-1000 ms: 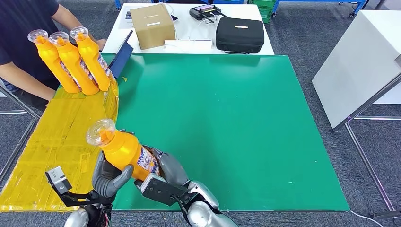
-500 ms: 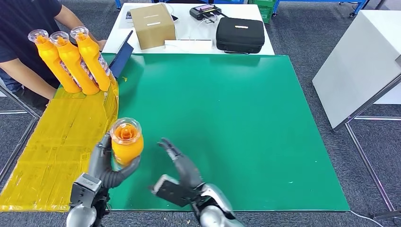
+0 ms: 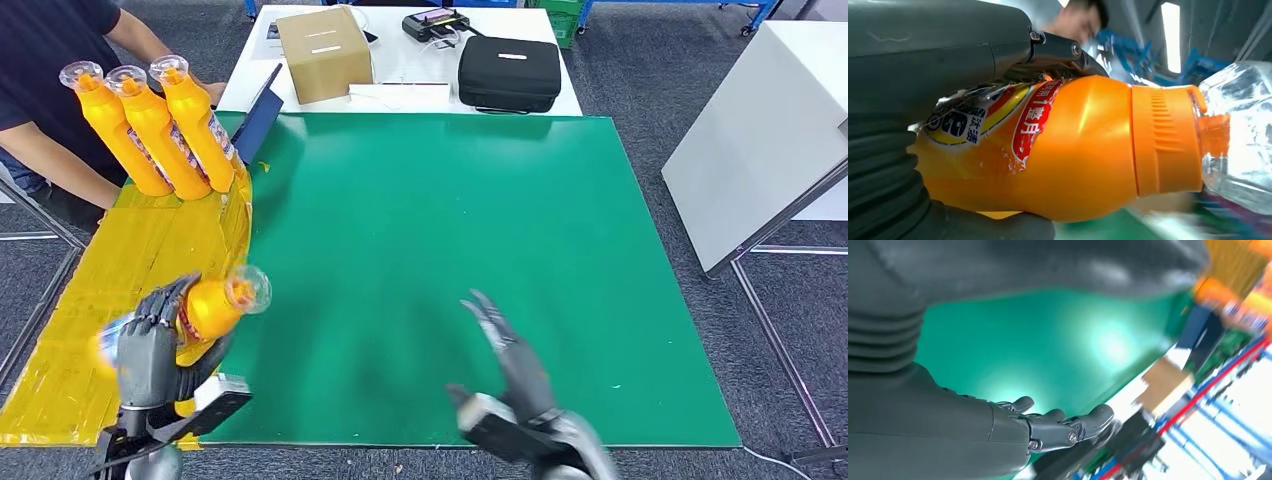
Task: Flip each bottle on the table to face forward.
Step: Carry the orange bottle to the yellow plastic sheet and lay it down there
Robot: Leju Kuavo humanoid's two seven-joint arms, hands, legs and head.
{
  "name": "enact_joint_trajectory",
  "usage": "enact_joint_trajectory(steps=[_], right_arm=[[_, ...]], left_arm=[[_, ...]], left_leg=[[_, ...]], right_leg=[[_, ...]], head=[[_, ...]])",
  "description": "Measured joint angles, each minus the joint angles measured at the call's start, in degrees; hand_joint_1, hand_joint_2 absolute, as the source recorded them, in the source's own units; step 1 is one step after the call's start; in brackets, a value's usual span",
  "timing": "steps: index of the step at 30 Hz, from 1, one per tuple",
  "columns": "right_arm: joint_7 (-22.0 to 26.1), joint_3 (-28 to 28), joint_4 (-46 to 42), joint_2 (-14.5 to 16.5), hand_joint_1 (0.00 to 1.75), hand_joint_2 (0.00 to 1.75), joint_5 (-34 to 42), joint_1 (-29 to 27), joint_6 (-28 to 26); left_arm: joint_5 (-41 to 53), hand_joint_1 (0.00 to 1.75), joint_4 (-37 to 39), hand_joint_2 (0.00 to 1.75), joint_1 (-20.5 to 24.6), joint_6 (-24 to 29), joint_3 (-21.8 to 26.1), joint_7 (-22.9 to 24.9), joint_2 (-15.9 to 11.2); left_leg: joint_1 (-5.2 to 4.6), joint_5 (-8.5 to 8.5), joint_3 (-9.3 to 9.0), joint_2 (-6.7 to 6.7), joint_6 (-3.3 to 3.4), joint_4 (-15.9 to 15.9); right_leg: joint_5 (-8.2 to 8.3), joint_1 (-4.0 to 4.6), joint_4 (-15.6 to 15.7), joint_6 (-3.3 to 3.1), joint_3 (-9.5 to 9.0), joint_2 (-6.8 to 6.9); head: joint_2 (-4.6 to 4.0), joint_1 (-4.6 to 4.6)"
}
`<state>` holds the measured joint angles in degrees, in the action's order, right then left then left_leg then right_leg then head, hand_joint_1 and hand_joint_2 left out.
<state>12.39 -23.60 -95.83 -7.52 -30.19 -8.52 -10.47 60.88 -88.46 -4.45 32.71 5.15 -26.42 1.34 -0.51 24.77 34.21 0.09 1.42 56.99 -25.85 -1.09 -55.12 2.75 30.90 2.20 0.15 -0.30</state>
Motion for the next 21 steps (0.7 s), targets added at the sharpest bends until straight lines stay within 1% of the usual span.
enact_joint_trajectory(steps=[2,5,7,11,14,17,21], right_arm=[[1.31,3.40,-3.34,-2.96,0.00,0.00,2.32,-2.69,1.18],[3.15,9.18,-7.84,-6.40,0.00,0.00,4.55,-5.95,4.02],[4.06,13.01,-10.32,-8.00,0.00,0.00,5.23,-7.36,5.86],[4.61,17.44,-12.21,-9.36,0.00,0.00,4.80,-8.05,8.17],[4.61,18.46,-12.15,-9.76,0.00,0.00,4.14,-7.41,8.88],[4.58,18.94,-11.77,-10.06,0.00,0.00,3.98,-6.53,9.08],[4.50,19.63,-11.33,-10.23,0.00,0.00,3.99,-6.13,9.55]], left_arm=[[6.29,1.75,3.10,1.75,0.04,2.56,0.98,2.19,-1.50],[13.12,1.75,9.36,1.75,0.82,3.97,1.80,5.66,-4.03],[17.76,1.75,14.88,1.75,1.88,4.44,2.03,8.45,-5.81],[22.15,0.00,25.60,0.00,5.65,3.46,1.97,11.96,-8.59],[23.36,0.00,32.19,0.00,9.60,2.21,1.55,13.31,-10.13],[20.35,0.00,37.18,0.00,12.53,1.32,1.50,11.47,-11.03],[16.55,0.00,39.44,0.00,13.69,-0.68,1.52,8.81,-11.88]], left_leg=[[-0.03,0.02,0.01,0.01,0.01,0.00],[-0.04,0.02,0.00,0.02,0.01,0.00],[-0.02,0.01,-0.03,0.03,0.00,0.00],[0.03,-0.03,-0.23,-0.04,-0.03,-0.02],[0.03,0.07,-0.64,-0.25,-0.10,-0.07],[0.03,0.19,-1.05,-0.31,-0.17,-0.10],[0.04,0.18,-1.30,-0.30,-0.17,-0.10]], right_leg=[[0.01,-0.03,0.01,0.01,0.03,-0.02],[0.01,-0.03,0.01,0.02,0.06,-0.03],[0.02,-0.02,0.01,0.02,0.06,-0.05],[-0.01,0.04,0.00,0.01,-0.06,0.03],[-0.19,0.02,0.00,0.01,-0.26,0.17],[-0.32,0.01,0.00,-0.04,-0.62,0.20],[-0.33,0.01,0.00,-0.06,-0.78,0.21]], head=[[0.00,0.01],[0.00,0.01],[0.00,0.02],[0.00,0.03],[0.00,0.03],[0.00,0.04],[0.00,0.04]])
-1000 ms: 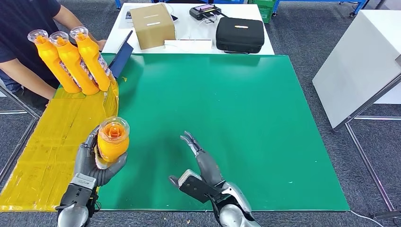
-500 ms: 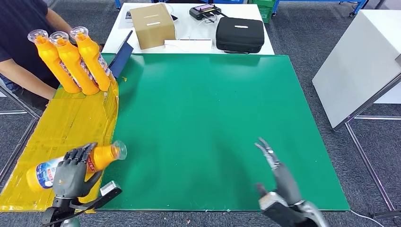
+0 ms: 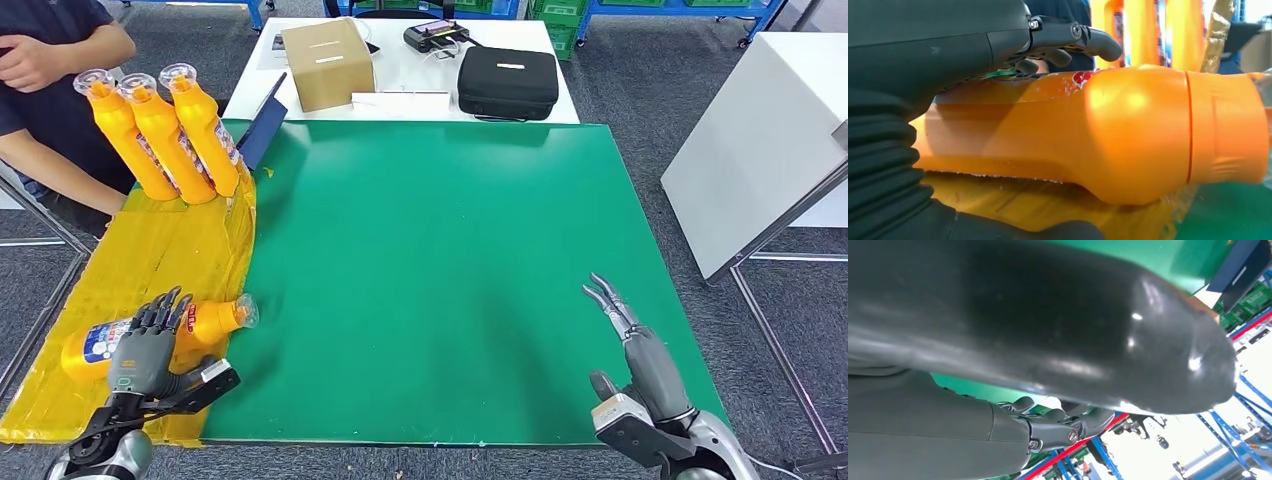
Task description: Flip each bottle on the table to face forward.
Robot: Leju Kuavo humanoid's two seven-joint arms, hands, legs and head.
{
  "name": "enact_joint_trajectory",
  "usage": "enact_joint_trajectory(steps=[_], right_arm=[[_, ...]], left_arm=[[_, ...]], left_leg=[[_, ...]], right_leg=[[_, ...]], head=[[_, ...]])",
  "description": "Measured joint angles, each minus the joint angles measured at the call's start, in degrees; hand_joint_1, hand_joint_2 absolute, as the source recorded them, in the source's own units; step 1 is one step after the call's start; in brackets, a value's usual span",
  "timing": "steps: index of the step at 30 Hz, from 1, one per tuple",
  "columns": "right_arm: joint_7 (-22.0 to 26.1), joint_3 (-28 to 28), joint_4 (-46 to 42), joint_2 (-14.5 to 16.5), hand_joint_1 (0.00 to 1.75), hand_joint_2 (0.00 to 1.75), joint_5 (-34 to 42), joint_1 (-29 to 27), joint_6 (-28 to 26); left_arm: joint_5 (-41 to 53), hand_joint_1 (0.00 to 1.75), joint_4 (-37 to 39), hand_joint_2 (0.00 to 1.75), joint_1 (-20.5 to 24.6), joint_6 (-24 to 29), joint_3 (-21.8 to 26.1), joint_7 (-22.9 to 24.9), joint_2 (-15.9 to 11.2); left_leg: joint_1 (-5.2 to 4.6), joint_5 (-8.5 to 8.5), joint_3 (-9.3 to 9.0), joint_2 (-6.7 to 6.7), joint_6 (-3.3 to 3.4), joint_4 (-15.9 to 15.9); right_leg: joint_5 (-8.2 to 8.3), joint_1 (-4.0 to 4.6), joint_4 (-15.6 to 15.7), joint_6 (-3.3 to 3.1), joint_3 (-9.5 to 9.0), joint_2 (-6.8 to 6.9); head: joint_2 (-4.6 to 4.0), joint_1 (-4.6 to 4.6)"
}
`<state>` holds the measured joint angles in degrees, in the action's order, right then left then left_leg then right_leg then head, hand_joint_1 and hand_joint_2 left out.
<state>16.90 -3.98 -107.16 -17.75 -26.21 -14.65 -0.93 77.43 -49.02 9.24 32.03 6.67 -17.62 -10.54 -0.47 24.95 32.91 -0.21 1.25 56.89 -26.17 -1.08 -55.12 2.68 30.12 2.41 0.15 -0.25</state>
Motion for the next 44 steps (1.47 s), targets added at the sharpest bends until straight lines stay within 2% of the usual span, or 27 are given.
enact_joint_trajectory(steps=[16,19,22,24,26,29,32,34,37,41,44], right_arm=[[-0.04,0.37,0.60,0.02,0.00,0.00,-0.17,0.43,0.29],[-0.06,0.35,0.80,0.17,0.00,0.00,-0.85,0.47,0.41],[0.08,0.33,0.99,0.68,0.00,0.00,-1.59,0.46,0.24],[1.62,0.32,1.03,1.94,0.00,0.00,-1.96,0.24,-0.92],[4.80,0.28,0.96,4.80,0.00,0.00,-2.78,-0.10,-4.56],[8.62,-0.67,0.69,10.71,0.00,0.00,-4.21,-0.10,-12.59],[9.61,-3.49,0.61,15.79,0.00,0.00,-4.25,0.17,-17.35],[9.60,-6.05,0.61,18.56,0.00,0.00,-5.54,0.28,-19.62],[9.09,-10.41,0.60,21.28,0.00,0.00,-9.37,0.33,-23.30],[7.89,-15.85,0.60,22.96,0.00,0.00,-11.54,0.42,-26.08],[7.46,-18.66,0.90,23.66,0.00,0.00,-11.16,0.92,-25.88]], left_arm=[[-2.68,0.00,1.07,0.00,0.25,-1.31,-0.26,-2.11,-0.78],[-7.10,0.00,-0.87,0.00,-0.47,-4.42,-0.38,-4.88,-0.76],[-14.89,0.00,-5.73,0.00,-2.29,-10.16,-0.81,-8.80,-0.30],[-24.17,0.00,-10.88,0.00,-4.21,-15.50,-0.98,-12.28,0.97],[-37.77,0.00,-17.32,0.00,-6.31,-22.51,-0.73,-14.79,3.77],[-58.43,0.00,-27.81,0.00,-7.75,-34.26,-0.37,-14.42,9.19],[-65.63,0.00,-36.72,0.00,-8.53,-41.15,-2.45,-12.76,13.04],[-64.40,0.00,-41.78,0.00,-9.84,-41.41,-5.83,-12.68,15.24],[-60.36,0.00,-47.38,0.00,-12.54,-38.76,-13.22,-13.36,17.37],[-56.88,0.00,-51.19,0.00,-14.80,-35.68,-22.72,-13.40,18.65],[-56.64,0.00,-51.31,0.00,-14.99,-35.29,-27.03,-13.04,19.60]], left_leg=[[0.01,-0.04,-0.16,-0.07,0.01,0.00],[0.01,-0.04,-0.18,-0.08,0.01,0.00],[0.00,-0.04,-0.17,-0.07,0.01,0.01],[0.00,-0.05,-0.12,-0.05,0.02,0.02],[0.01,-0.08,0.07,-0.04,0.05,0.05],[0.00,-0.15,0.47,-0.01,0.11,0.06],[-0.02,-0.19,0.55,0.14,0.13,0.07],[-0.02,-0.17,0.60,0.20,0.12,0.08],[-0.02,-0.13,0.73,0.24,0.10,0.07],[-0.02,-0.10,0.82,0.28,0.08,0.07],[-0.02,-0.10,0.83,0.28,0.08,0.06]], right_leg=[[0.00,-0.01,-0.02,0.00,-0.17,0.14],[0.00,-0.01,-0.02,-0.01,-0.19,0.15],[0.00,-0.01,-0.02,0.00,-0.16,0.14],[0.00,-0.02,-0.02,0.00,-0.06,0.13],[0.03,-0.02,-0.03,0.01,0.16,0.13],[0.12,-0.02,-0.06,0.06,0.14,0.10],[0.24,-0.03,-0.07,0.03,0.03,-0.06],[0.26,-0.02,-0.07,-0.02,0.11,-0.10],[0.24,-0.02,-0.07,-0.03,0.26,-0.12],[0.22,-0.02,-0.06,-0.03,0.40,-0.15],[0.22,-0.01,-0.06,-0.04,0.40,-0.16]], head=[[0.00,-0.01],[0.00,-0.01],[0.00,-0.01],[0.00,0.00],[0.00,-0.03],[0.00,-0.06],[0.00,-0.01],[0.00,-0.02],[0.00,-0.03],[0.00,-0.02],[0.00,-0.03]])
